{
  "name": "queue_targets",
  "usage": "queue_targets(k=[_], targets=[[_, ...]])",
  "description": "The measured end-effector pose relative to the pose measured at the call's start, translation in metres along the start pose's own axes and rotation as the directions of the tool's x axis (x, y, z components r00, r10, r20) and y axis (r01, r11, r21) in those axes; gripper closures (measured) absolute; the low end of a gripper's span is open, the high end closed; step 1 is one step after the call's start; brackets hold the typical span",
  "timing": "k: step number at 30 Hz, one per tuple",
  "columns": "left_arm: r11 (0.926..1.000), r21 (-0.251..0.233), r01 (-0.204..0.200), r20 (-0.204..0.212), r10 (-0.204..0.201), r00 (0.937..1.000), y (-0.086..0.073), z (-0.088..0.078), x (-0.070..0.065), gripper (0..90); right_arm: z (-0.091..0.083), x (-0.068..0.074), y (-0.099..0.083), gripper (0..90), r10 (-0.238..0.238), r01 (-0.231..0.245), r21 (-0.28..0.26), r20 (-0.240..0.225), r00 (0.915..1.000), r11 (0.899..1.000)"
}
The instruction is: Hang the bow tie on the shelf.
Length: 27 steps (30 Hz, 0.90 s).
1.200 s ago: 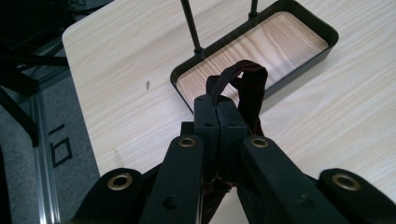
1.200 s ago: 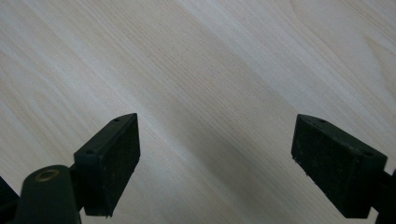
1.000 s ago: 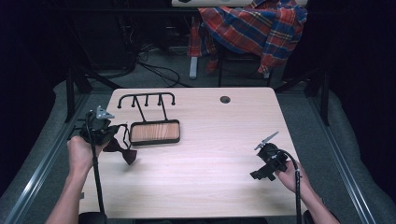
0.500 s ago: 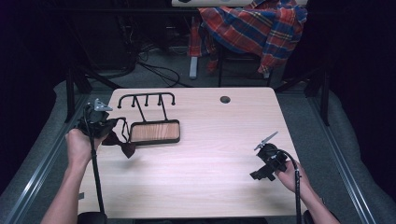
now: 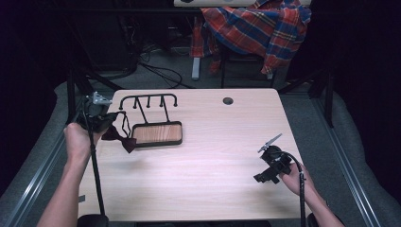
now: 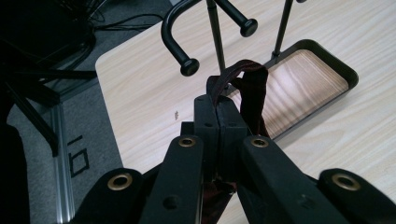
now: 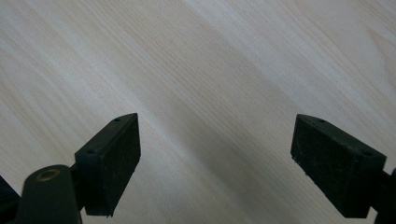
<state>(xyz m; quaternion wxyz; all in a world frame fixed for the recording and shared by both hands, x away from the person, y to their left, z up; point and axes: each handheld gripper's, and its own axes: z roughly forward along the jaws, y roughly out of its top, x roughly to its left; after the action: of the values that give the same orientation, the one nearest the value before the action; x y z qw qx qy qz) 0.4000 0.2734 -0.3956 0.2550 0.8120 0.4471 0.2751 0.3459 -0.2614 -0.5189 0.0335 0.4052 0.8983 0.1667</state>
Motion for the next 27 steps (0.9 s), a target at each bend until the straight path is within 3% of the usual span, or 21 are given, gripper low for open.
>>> queue_targets(k=[17, 26, 27], targets=[[1.0, 0.003, -0.003, -0.019, 0.003, 0.9998, 0.023, 0.004, 0.01, 89.1, -0.001, -0.001, -0.001, 15.7, -0.023, 0.023, 0.02, 0.002, 0.9997, 1.0], [0.9999, 0.011, 0.001, -0.019, -0.001, 0.9998, 0.028, 0.011, 0.016, 89.1, 0.002, 0.002, 0.0, 15.9, -0.008, 0.008, 0.01, 0.005, 1.0, 1.0], [0.9999, 0.014, 0.001, -0.021, -0.001, 0.9998, 0.029, 0.012, 0.016, 89.1, 0.001, 0.0, 0.0, 15.9, -0.028, 0.027, 0.034, 0.007, 0.9996, 0.999]])
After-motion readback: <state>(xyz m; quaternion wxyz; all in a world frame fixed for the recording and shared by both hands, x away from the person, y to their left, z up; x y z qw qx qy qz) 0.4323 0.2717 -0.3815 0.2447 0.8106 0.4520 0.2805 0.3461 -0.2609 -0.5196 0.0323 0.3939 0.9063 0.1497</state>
